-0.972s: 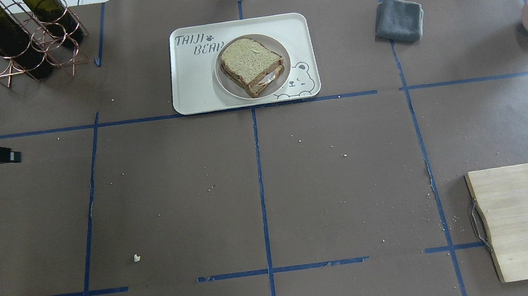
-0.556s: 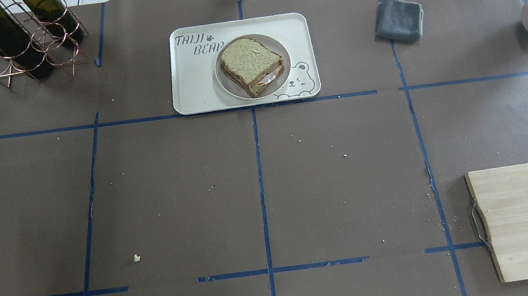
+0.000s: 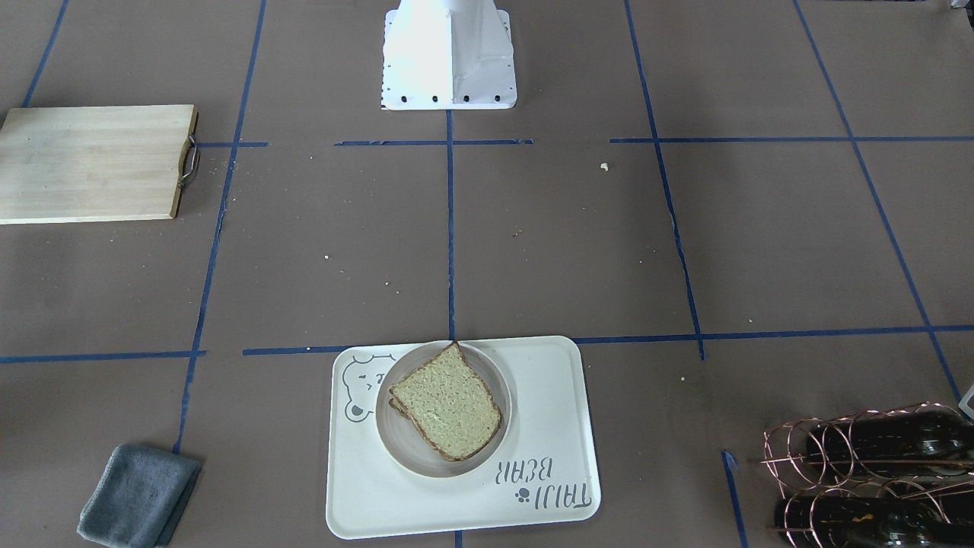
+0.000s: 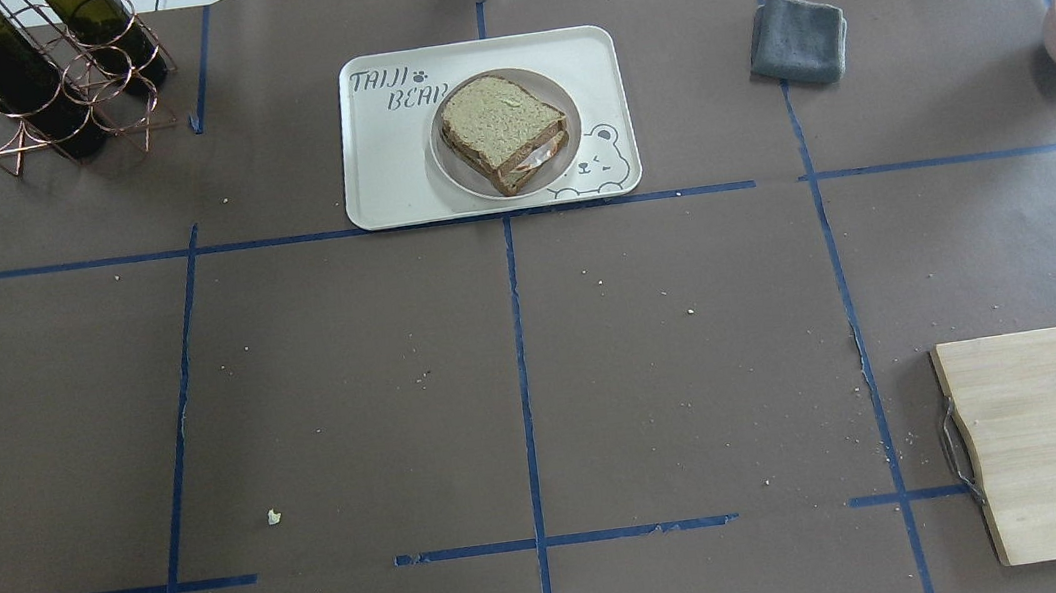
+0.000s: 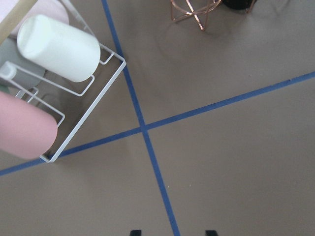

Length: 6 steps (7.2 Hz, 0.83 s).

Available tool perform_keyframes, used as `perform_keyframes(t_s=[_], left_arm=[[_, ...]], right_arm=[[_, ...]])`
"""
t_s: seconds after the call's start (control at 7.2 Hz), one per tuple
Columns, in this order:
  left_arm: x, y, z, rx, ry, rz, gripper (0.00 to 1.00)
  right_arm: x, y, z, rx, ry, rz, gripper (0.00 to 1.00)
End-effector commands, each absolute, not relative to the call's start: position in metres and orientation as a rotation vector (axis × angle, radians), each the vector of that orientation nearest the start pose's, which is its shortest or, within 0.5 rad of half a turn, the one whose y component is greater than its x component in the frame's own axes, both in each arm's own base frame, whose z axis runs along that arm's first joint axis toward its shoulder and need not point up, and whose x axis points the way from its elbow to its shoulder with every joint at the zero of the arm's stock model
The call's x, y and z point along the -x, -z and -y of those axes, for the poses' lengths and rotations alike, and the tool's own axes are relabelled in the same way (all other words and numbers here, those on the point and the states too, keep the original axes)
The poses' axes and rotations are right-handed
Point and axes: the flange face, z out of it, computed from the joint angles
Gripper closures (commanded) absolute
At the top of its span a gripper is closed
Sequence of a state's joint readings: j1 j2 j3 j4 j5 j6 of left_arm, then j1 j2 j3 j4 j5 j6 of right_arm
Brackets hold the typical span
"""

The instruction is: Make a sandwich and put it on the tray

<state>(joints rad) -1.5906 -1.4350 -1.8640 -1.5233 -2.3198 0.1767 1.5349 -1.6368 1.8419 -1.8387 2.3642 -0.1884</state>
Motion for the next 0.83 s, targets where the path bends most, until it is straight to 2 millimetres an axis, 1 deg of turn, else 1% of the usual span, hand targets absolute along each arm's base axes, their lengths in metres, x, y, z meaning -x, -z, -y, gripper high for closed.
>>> perform_keyframes(t_s=[0.0,0.28,0.69], left_arm=[[0.0762,-0.5962,0.4232,-0.131,-0.176,-0.744,0.00],[0.0744,-0.5946,0.4237,-0.134,-0.183,-0.743,0.00],[0.0725,-0.6013,0.4248,-0.118,-0.186,-0.744,0.00]], right_arm=[[-0.0477,-0.5875,0.4494,0.010,0.183,0.789,0.00],[-0.0476,-0.5890,0.4470,0.011,0.182,0.792,0.00],[-0.0457,-0.5877,0.4480,0.007,0.193,0.789,0.00]])
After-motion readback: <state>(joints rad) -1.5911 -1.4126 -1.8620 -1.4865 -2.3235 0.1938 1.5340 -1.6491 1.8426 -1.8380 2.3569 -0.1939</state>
